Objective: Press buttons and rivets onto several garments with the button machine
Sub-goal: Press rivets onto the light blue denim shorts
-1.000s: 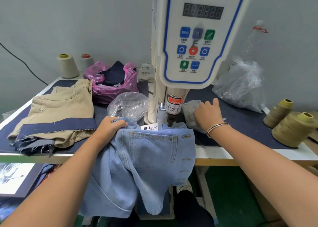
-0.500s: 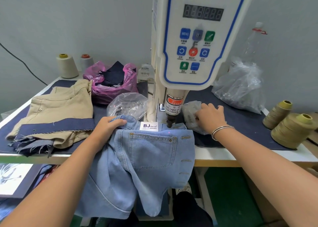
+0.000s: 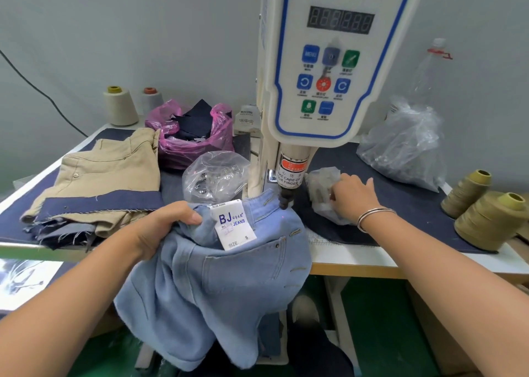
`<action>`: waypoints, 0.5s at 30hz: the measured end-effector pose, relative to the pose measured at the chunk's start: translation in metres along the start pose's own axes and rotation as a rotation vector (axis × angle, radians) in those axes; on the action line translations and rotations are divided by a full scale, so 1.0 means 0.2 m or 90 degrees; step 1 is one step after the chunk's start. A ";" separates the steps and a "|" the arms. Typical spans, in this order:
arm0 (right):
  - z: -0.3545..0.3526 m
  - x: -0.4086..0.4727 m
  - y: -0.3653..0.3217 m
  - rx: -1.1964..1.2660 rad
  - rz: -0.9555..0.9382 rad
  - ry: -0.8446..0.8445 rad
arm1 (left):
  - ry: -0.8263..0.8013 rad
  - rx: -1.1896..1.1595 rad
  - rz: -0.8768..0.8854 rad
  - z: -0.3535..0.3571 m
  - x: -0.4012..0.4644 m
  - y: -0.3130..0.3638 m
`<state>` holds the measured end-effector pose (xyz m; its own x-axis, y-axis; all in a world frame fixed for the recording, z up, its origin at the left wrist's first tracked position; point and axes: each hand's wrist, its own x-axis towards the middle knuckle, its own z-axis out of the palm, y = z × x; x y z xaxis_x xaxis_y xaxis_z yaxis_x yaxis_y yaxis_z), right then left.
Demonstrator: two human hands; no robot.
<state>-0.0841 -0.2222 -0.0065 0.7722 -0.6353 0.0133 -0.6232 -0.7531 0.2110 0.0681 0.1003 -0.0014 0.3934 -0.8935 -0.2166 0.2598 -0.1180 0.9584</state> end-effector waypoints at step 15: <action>0.01 0.00 -0.01 -0.064 -0.021 0.001 | 0.086 0.045 0.008 0.04 0.06 0.21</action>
<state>-0.0838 -0.2207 -0.0085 0.7920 -0.6104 0.0062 -0.5822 -0.7523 0.3083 0.0763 0.0819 0.0376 0.5123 -0.8295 -0.2223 0.1935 -0.1406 0.9710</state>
